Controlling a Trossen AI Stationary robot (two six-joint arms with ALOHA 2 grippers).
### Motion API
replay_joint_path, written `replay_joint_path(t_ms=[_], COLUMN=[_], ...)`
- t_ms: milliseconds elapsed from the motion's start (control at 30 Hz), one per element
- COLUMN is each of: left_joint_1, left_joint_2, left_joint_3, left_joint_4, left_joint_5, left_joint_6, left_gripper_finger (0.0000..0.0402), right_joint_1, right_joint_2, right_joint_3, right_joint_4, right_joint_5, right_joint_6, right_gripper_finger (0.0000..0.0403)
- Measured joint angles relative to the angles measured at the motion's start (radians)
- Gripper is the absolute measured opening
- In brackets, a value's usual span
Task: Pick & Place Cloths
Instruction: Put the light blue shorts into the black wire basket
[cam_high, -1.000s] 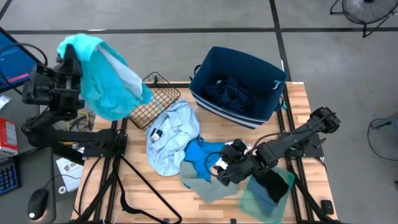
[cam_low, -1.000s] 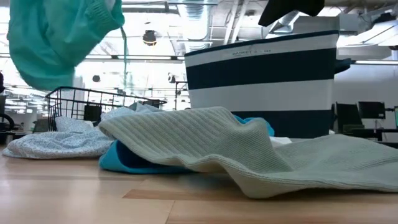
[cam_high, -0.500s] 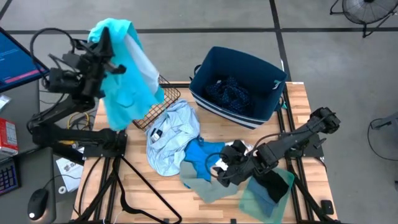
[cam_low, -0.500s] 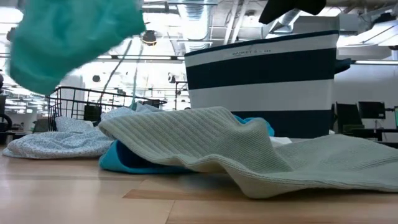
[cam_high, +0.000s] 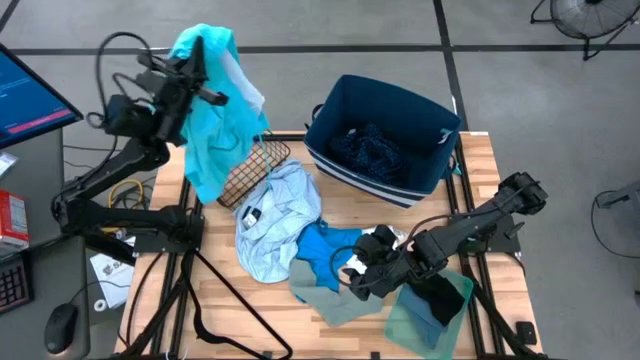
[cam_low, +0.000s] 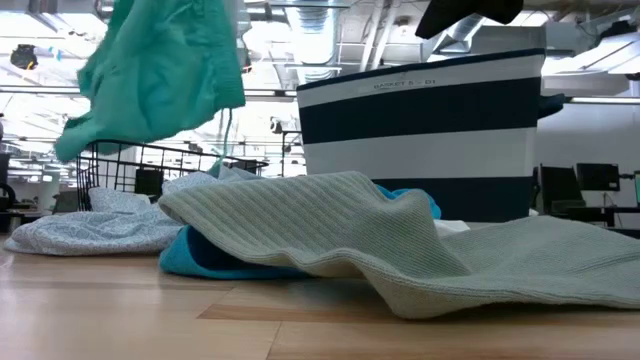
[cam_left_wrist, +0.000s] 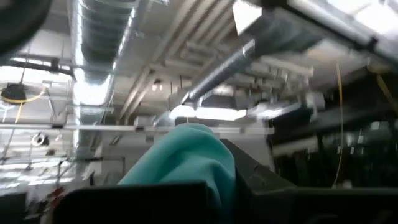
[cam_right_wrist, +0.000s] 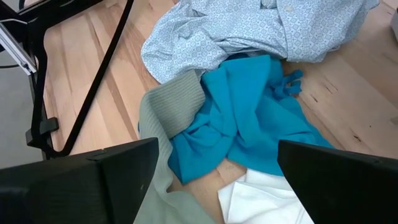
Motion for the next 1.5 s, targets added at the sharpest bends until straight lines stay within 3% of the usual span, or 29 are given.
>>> replay_joint_path(t_ms=[300,467,667,833,1100,1400,1500], left_joint_1=[0.0,0.0,-0.003,-0.003,-0.003,-0.003,-0.003], left_joint_2=[0.001,-0.005,-0.021,-0.082,-0.178,-0.171,-0.155], left_joint_3=[-0.004,-0.082,-0.183,-0.257,-0.402,-0.577,-0.625], left_joint_4=[-0.359,-0.386,-0.453,-0.567,-0.761,-0.856,-0.872], left_joint_5=[-0.054,-0.078,-0.251,-0.299,-0.285,-0.064,-0.042], left_joint_6=[0.032,0.031,-0.025,-0.122,-0.395,-0.712,-0.807], left_gripper_finger=[0.0,0.0,0.0,0.0,0.0,0.0001,0.0001], right_joint_1=[0.003,0.003,0.002,0.003,0.003,0.003,0.003], right_joint_2=[0.0,0.0,0.0,0.0,0.0,0.002,0.001], right_joint_3=[0.0,0.0,0.0,0.0,-0.016,-0.083,-0.091], right_joint_4=[0.0,0.0,-0.001,-0.001,0.019,0.101,0.116], right_joint_5=[0.0,0.0,0.0,0.0,0.023,0.018,0.017], right_joint_6=[0.0,-0.001,-0.003,-0.003,-0.003,0.0,0.004], right_gripper_finger=[0.0322,0.0322,0.0322,0.0322,0.0322,0.0322,0.0322])
